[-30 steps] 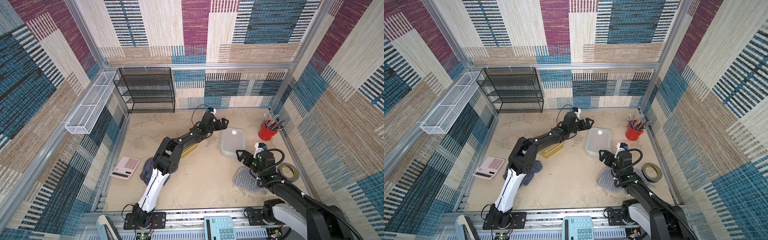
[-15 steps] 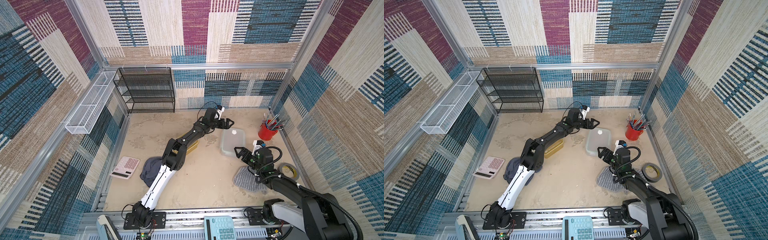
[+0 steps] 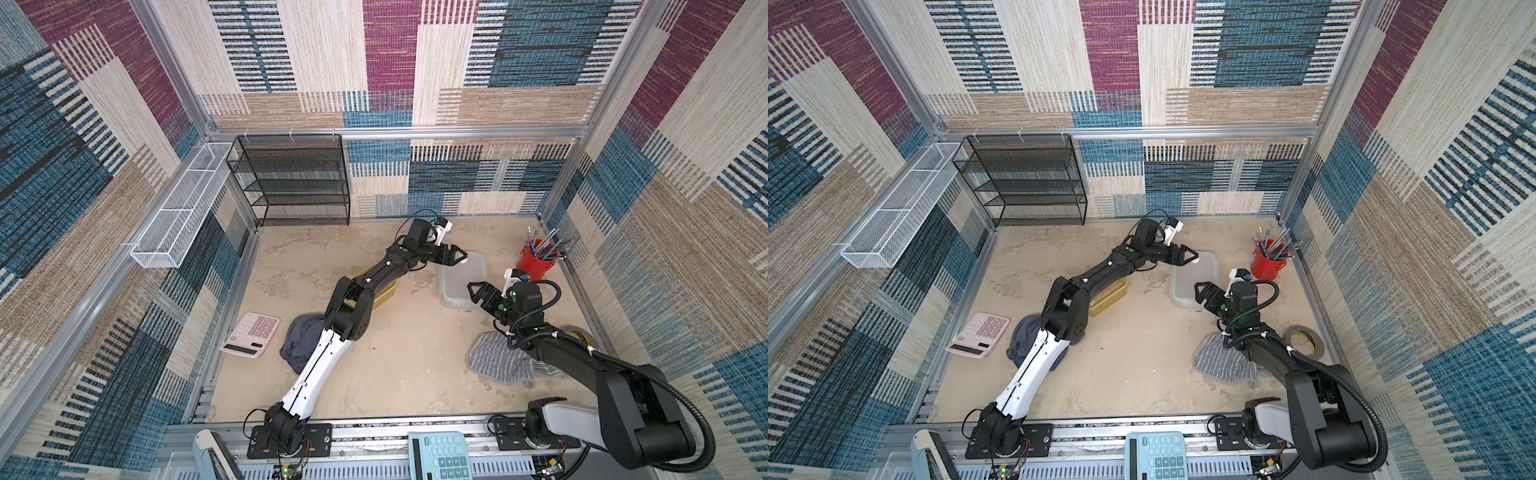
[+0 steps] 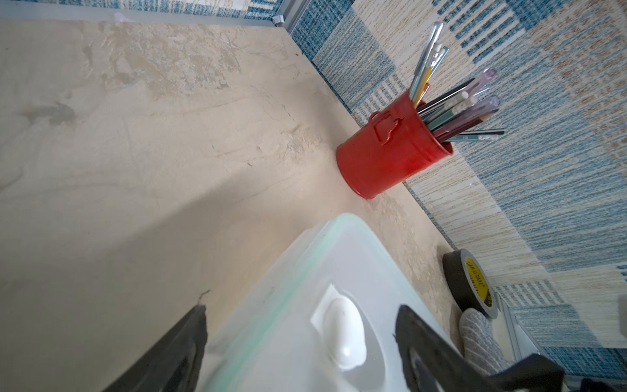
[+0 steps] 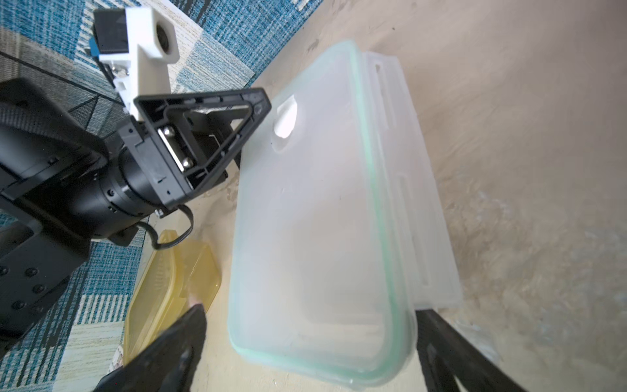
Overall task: Wipe the insides of the lunch boxes
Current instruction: Adjust the lunch box at the center of the board.
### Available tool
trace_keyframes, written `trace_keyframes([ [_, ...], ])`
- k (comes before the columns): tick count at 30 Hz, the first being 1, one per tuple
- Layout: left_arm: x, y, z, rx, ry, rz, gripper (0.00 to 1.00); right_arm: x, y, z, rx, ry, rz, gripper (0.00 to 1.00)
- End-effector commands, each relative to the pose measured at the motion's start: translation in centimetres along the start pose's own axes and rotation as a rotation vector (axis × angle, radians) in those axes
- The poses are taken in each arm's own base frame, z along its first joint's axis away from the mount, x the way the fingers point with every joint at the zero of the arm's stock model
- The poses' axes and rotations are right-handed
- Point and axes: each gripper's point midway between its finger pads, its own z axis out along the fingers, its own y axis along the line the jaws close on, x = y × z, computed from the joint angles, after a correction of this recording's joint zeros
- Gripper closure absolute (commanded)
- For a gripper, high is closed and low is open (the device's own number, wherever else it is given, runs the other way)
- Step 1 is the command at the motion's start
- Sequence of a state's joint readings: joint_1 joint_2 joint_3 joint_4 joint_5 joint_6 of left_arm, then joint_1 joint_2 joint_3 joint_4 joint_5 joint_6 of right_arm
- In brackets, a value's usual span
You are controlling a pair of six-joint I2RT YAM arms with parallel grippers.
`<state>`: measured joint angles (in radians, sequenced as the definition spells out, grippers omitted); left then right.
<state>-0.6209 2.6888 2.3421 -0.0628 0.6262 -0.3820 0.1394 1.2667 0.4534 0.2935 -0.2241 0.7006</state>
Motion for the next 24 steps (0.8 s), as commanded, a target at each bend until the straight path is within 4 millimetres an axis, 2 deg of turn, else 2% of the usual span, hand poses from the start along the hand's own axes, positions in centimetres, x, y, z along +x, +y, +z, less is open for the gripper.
trace_keyframes([
  [1,0.8,-1.4,-0.5,0.047,0.019,0.010,0.14,-1.1,1.2,0.9,-0.039,-0.006,-0.040,0.04],
  [10,1.0,-0.9,-3.6,-0.036,-0.031,-0.037,0.18,-3.7,3.5,2.8,-0.091,-0.020,-0.066,0.04],
  [16,1.3,-0.5,-5.6,-0.130,-0.053,-0.088,0.19,-5.1,4.5,6.0,-0.095,0.027,-0.086,0.04],
  [24,3.4,0.4,-8.7,-0.247,-0.086,-0.193,0.19,-7.1,4.4,9.4,-0.066,0.058,-0.114,0.04],
])
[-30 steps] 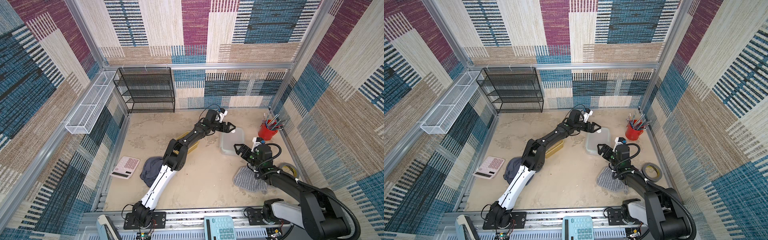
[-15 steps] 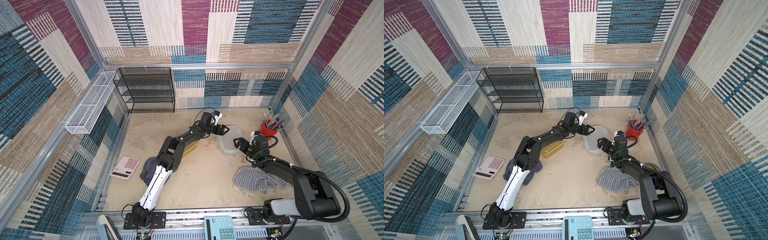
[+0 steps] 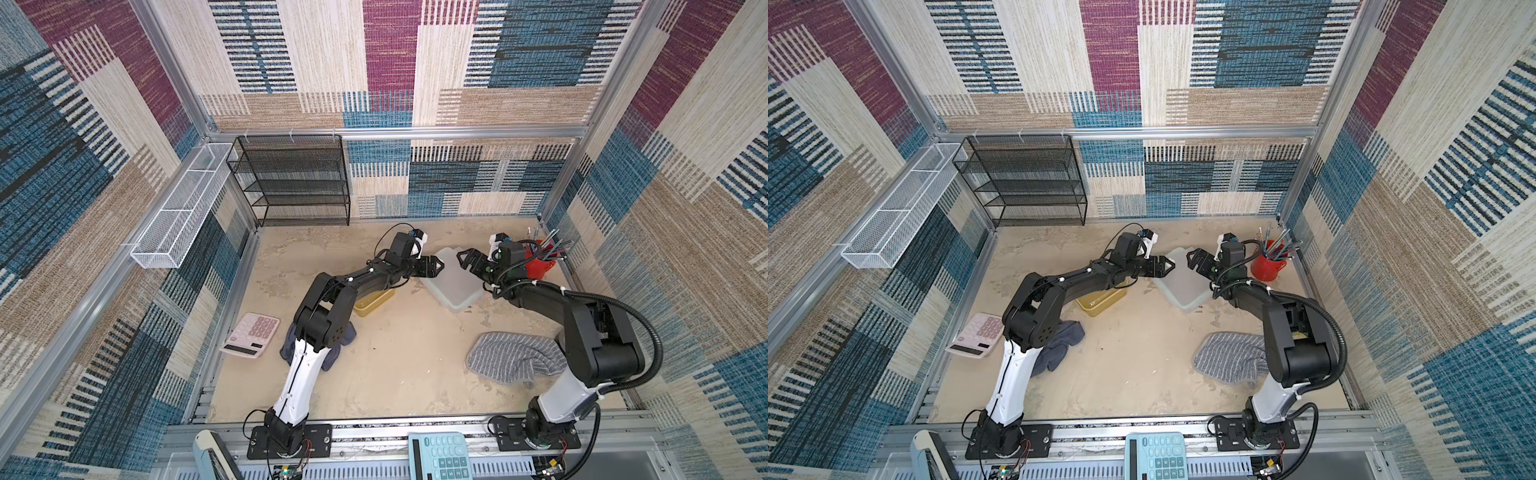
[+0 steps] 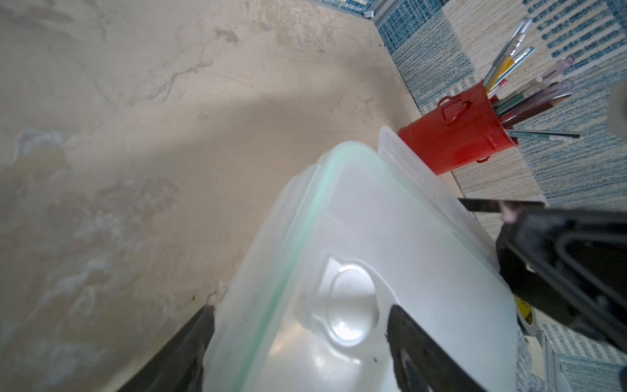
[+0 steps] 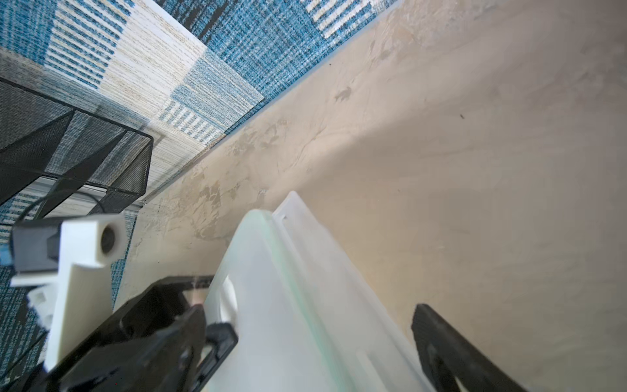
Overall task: Wipe the insides of the lunch boxes
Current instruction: Adjust the lunch box at the center of the board.
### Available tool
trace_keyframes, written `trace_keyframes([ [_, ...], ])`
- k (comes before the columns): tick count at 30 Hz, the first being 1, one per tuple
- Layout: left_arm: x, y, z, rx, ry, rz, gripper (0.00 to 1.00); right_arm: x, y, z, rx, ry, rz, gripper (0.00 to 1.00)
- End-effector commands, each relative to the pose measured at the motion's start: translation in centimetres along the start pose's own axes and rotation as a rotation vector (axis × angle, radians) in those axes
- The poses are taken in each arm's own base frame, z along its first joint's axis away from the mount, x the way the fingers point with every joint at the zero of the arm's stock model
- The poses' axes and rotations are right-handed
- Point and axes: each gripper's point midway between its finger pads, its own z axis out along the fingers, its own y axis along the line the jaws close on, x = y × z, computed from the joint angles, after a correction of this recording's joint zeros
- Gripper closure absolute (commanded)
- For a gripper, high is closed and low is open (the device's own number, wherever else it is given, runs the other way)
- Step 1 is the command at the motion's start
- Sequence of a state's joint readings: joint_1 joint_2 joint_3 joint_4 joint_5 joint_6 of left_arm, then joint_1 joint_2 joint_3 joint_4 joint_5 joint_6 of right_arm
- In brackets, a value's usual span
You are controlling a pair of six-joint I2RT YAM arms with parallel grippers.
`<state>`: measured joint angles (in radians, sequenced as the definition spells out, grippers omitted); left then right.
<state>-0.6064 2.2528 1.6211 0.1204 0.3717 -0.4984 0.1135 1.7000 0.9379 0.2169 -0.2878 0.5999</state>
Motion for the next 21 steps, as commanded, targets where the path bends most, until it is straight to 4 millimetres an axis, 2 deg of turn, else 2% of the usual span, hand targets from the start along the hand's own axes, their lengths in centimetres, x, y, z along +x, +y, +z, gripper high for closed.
trace_keyframes([
  [1,-0.7,-1.0,-1.2,0.016,-0.045,-0.047,0.19,-0.7,1.0,0.7,-0.043,0.012,-0.036,0.03],
  [6,-0.2,-0.6,-3.2,-0.024,-0.060,-0.113,0.19,-2.1,0.1,1.3,-0.001,0.000,-0.065,0.02],
  [14,0.9,-0.7,-6.5,-0.060,-0.092,-0.190,0.18,-4.0,-0.7,0.8,0.053,-0.030,-0.116,0.02],
  [17,1.1,-0.6,-7.2,-0.061,-0.111,-0.201,0.18,-4.0,-0.7,0.4,0.055,-0.023,-0.118,0.02],
  [21,0.9,-0.7,-7.5,-0.068,-0.117,-0.175,0.17,-2.9,-1.1,-0.6,0.065,-0.012,-0.106,0.02],
])
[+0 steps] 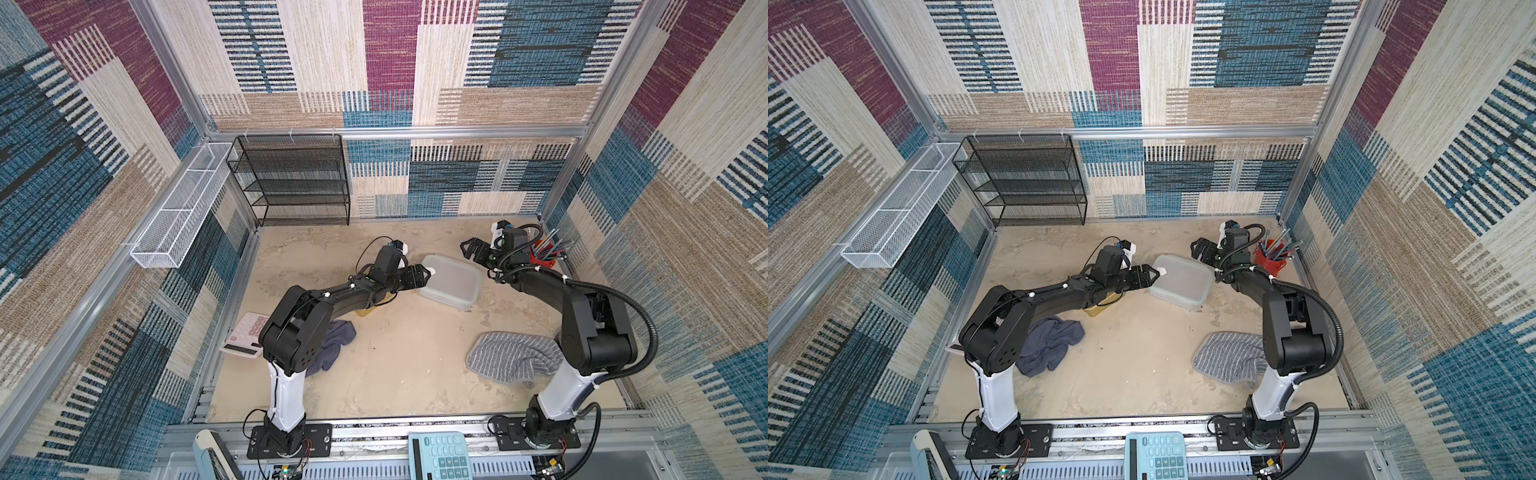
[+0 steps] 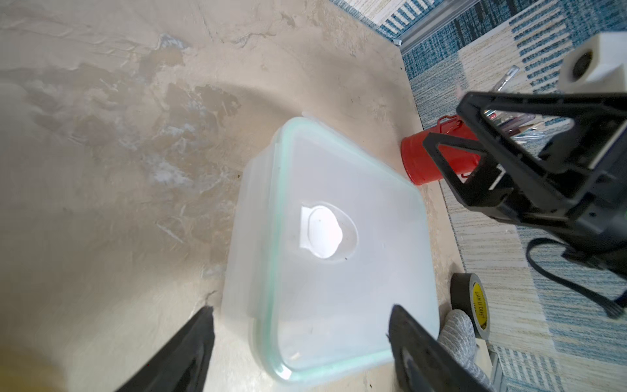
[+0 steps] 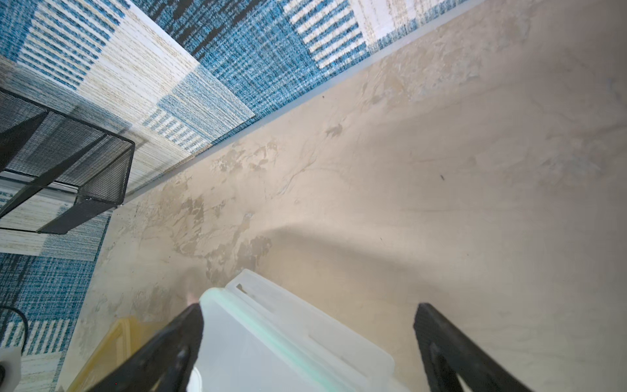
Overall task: Wipe the insides of the lunch boxes
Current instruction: Adjust the lunch box at the center of the board.
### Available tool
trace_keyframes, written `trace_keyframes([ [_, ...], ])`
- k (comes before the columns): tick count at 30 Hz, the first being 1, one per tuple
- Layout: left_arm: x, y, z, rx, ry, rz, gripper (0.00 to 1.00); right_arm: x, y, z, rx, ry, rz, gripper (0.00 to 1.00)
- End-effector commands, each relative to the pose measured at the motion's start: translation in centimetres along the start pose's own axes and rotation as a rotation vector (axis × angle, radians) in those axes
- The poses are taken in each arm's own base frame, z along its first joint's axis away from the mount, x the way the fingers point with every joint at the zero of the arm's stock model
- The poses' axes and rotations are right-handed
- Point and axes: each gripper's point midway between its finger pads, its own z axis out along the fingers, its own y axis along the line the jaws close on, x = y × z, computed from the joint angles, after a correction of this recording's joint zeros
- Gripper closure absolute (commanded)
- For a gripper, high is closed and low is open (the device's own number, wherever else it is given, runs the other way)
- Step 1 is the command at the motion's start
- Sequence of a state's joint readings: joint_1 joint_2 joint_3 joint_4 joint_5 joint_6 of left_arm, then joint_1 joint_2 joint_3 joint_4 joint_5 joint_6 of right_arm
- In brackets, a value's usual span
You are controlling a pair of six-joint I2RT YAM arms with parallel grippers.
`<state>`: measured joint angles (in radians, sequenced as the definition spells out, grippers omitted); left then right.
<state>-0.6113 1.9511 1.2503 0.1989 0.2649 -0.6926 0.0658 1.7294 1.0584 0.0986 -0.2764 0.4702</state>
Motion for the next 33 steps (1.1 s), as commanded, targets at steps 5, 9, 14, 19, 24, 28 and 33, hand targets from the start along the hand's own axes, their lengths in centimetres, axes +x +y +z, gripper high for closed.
trace_keyframes([
  [5,-2.0,-1.3,0.2,0.027,-0.052,0.063,0.15,3.1,-0.7,-2.4,-0.003,0.023,0.029,0.02],
  [9,-2.4,-1.5,1.8,0.043,-0.035,0.096,0.15,5.3,-0.2,-4.0,-0.072,0.038,0.064,0.00],
  [14,-2.1,-2.1,3.4,0.091,0.009,0.091,0.18,6.8,0.3,-4.9,-0.124,0.054,0.101,0.07],
  [19,-0.9,-2.5,3.8,0.111,0.035,0.074,0.21,7.9,1.0,-4.1,-0.198,0.101,0.139,0.13],
  [24,0.1,-3.2,3.1,0.132,0.038,0.061,0.23,7.7,1.7,-3.3,-0.243,0.101,0.163,0.18],
  [28,0.7,-4.2,2.4,0.135,0.032,0.073,0.24,6.5,2.1,-2.5,-0.247,0.083,0.164,0.18],
  [33,1.0,-3.5,1.9,0.090,0.014,0.036,0.23,5.2,2.4,-1.1,-0.254,0.076,0.175,0.16],
])
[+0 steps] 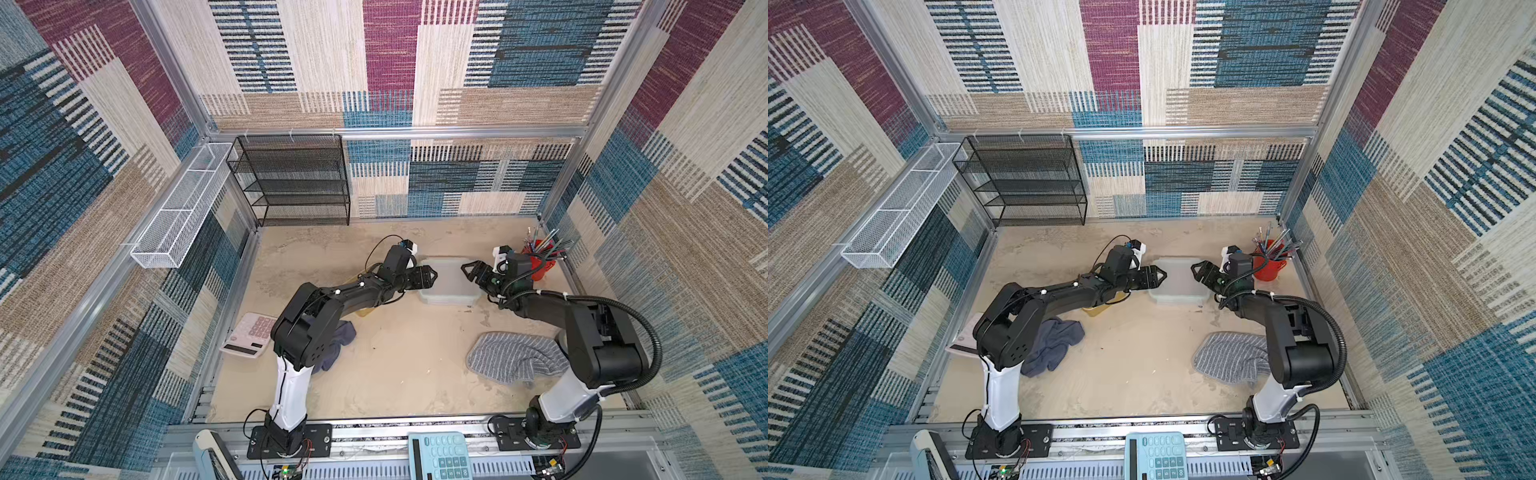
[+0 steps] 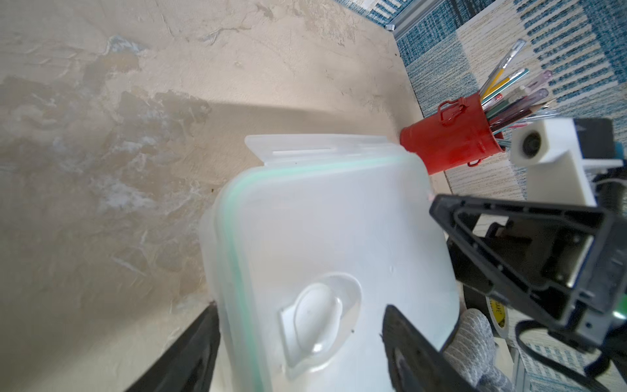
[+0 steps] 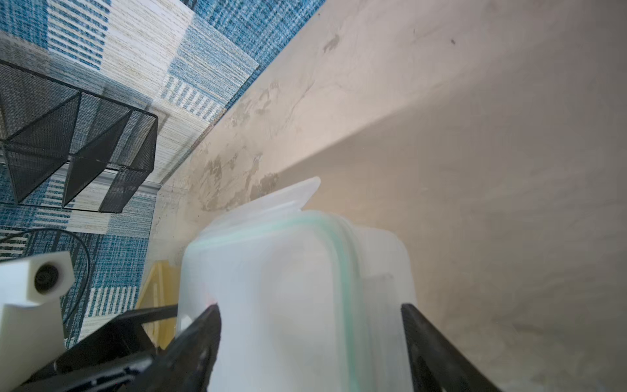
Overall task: Wipe the insides of the lunch boxes
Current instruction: Adjust the lunch box at the center of the board, then open the fastener of the lunch box.
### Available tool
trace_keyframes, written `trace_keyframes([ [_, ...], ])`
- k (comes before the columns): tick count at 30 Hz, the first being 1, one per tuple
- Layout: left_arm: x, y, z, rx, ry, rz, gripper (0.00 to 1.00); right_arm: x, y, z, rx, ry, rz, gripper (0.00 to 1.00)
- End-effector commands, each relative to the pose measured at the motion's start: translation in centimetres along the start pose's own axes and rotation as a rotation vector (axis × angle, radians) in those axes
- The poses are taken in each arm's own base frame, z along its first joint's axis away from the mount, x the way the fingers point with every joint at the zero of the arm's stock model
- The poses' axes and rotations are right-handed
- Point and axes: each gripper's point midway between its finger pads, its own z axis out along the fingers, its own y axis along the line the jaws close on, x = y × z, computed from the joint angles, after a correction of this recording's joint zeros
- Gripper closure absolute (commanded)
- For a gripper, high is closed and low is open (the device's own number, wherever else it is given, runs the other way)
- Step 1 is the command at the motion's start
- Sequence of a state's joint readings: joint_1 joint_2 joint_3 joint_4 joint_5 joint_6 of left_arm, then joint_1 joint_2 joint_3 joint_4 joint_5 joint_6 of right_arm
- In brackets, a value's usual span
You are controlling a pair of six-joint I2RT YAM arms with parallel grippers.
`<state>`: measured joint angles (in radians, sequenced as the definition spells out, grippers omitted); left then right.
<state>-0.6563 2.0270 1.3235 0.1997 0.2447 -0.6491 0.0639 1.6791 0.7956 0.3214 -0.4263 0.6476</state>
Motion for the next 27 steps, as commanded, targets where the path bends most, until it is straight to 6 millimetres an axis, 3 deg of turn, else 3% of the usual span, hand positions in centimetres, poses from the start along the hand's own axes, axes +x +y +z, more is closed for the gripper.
trace_keyframes([
  [1,-0.2,-1.9,-0.7,0.065,-0.011,-0.036,0.23,-0.8,2.9,0.6,-0.127,0.010,-0.004,0.15],
  [7,-0.5,-0.3,-1.4,-0.029,-0.012,-0.037,0.20,-1.5,2.1,2.2,-0.076,0.031,-0.008,0.10],
  [13,-2.6,-0.2,-3.5,-0.076,-0.087,0.000,0.19,-2.0,1.0,1.2,0.000,-0.018,-0.029,0.00],
  [15,-3.3,-0.5,-4.1,-0.091,-0.099,0.018,0.18,-2.4,0.6,0.9,0.029,-0.031,-0.034,0.01],
  [20,-4.1,-2.2,-5.0,-0.065,-0.124,0.056,0.18,-2.6,0.7,0.0,0.013,-0.048,-0.024,0.02],
  [23,-3.5,-4.3,-4.7,-0.015,-0.122,0.106,0.19,-1.9,1.7,-0.8,-0.077,-0.045,-0.024,0.01],
  [27,-2.3,-6.5,-3.5,0.099,-0.109,0.095,0.23,-0.8,1.2,-2.3,-0.163,-0.075,0.041,0.00],
])
